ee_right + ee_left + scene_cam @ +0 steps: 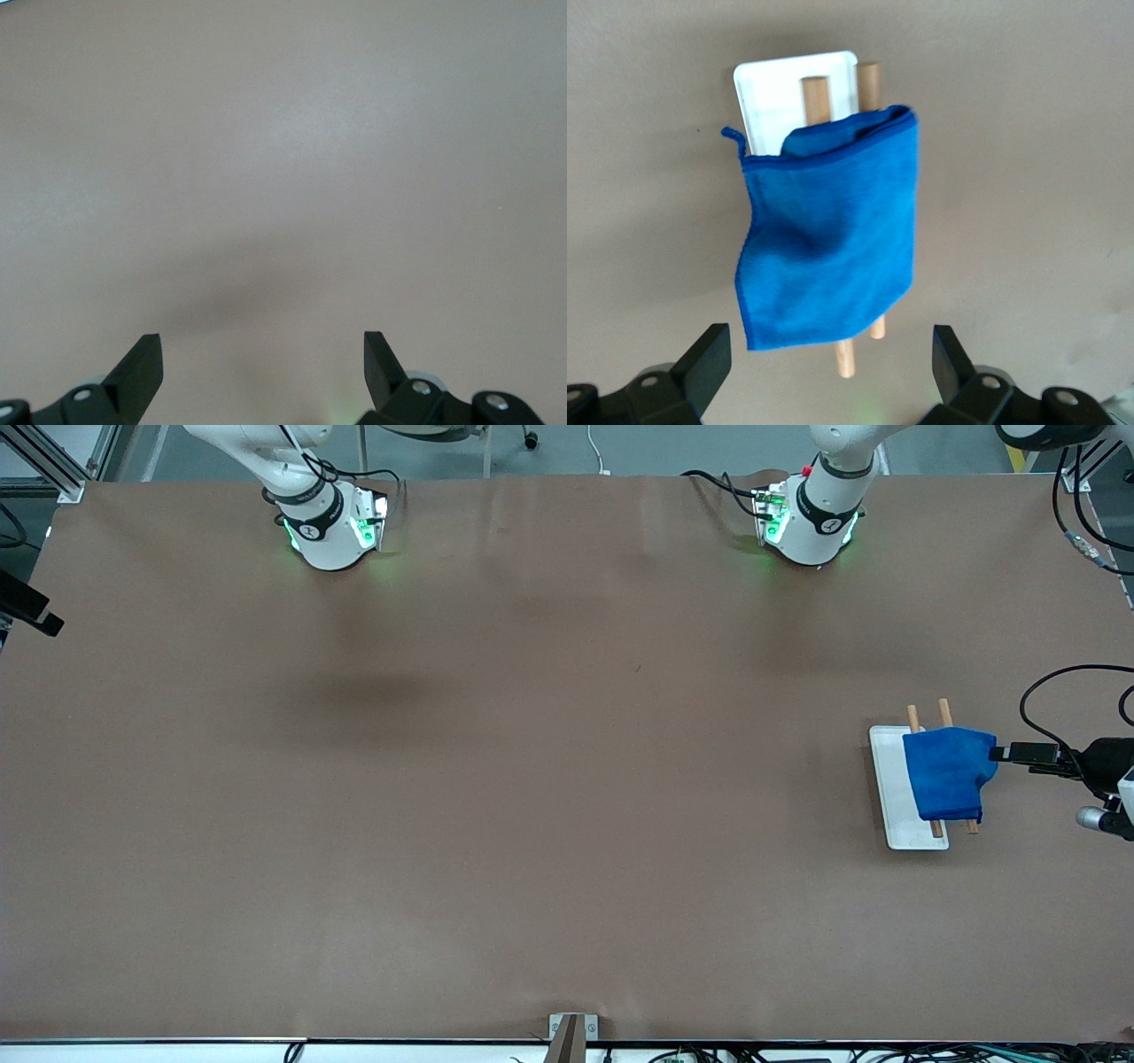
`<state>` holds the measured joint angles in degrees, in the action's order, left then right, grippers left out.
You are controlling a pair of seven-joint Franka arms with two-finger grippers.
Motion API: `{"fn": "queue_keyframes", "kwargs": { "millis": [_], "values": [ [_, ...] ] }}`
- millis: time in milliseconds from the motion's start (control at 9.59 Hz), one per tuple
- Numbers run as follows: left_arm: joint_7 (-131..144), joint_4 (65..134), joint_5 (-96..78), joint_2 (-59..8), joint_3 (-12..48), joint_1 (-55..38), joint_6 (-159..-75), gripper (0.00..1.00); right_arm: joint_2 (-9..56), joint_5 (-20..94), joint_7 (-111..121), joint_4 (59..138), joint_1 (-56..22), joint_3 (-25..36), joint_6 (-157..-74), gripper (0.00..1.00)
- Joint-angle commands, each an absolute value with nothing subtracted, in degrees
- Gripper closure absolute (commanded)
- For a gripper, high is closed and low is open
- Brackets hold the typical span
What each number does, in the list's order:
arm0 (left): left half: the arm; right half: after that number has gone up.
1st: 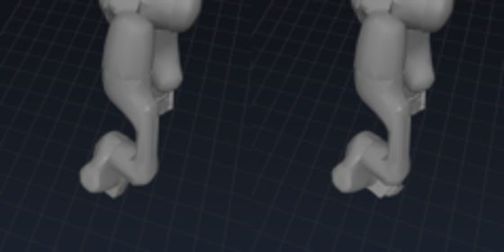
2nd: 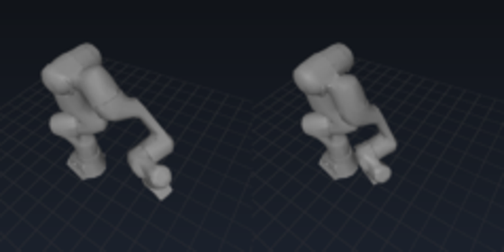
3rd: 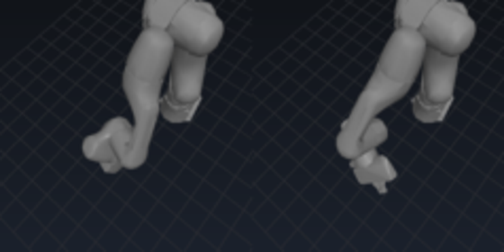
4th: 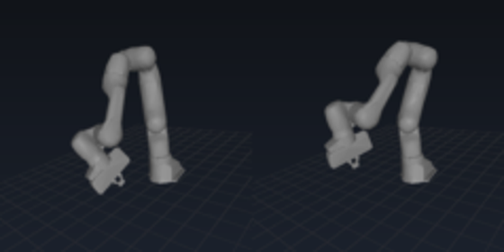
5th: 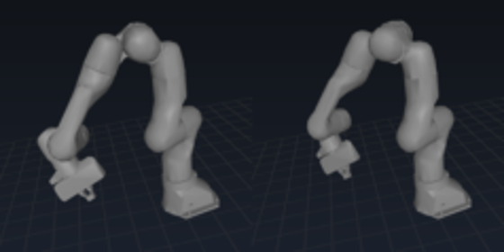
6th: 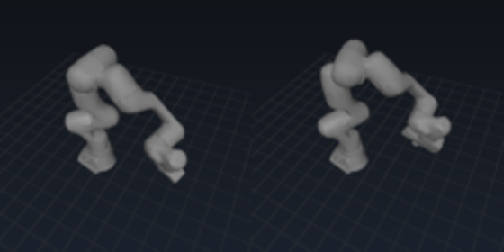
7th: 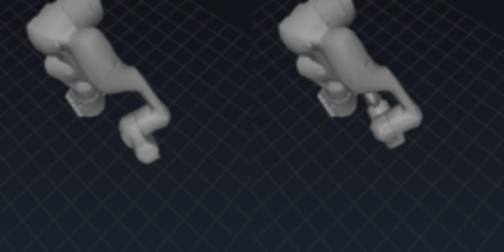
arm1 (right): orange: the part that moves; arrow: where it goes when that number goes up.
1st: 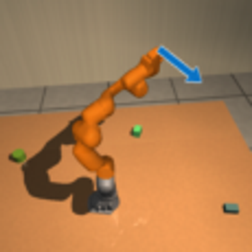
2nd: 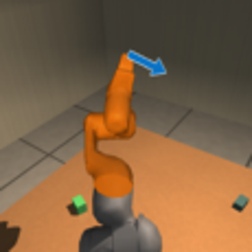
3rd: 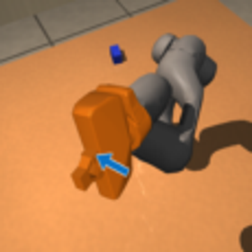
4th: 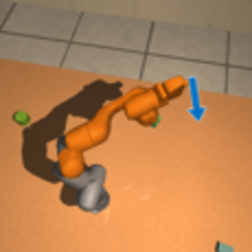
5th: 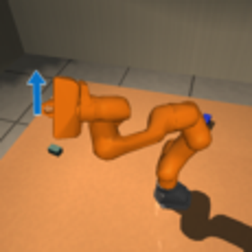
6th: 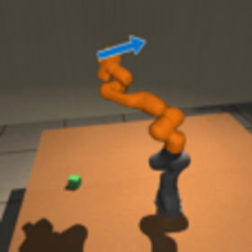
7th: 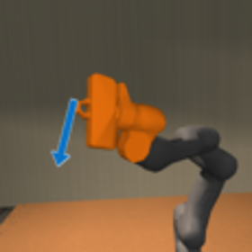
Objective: Right arm passes towel to left arm to hang
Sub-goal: 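Lower the towel onto the dowel rods and open the left gripper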
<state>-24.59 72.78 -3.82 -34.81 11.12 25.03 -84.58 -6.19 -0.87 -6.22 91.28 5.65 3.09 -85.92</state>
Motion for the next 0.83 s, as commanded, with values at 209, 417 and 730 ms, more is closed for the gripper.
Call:
{"fn": "queue_keyframes", "kwargs": {
  "millis": [209,417,730],
  "values": [
    [-13.7,74.2,-1.8,-31.4,11.3,20.1,-85.7,0.0,-6.7,-1.1,-5.6,91.7,6.4,2.7,-85.8,0.0],
    [-8.1,74.1,-1.8,-29.6,13.5,19.3,-85.7,0.0,-6.7,-1.1,-5.6,91.7,5.9,2.7,-85.7,0.0],
    [0.8,74.2,-1.7,-27.3,18.1,18.6,-85.8,0.0,-6.7,-1.1,-5.9,91.7,6.0,2.7,-85.8,0.0]
  ]
}}
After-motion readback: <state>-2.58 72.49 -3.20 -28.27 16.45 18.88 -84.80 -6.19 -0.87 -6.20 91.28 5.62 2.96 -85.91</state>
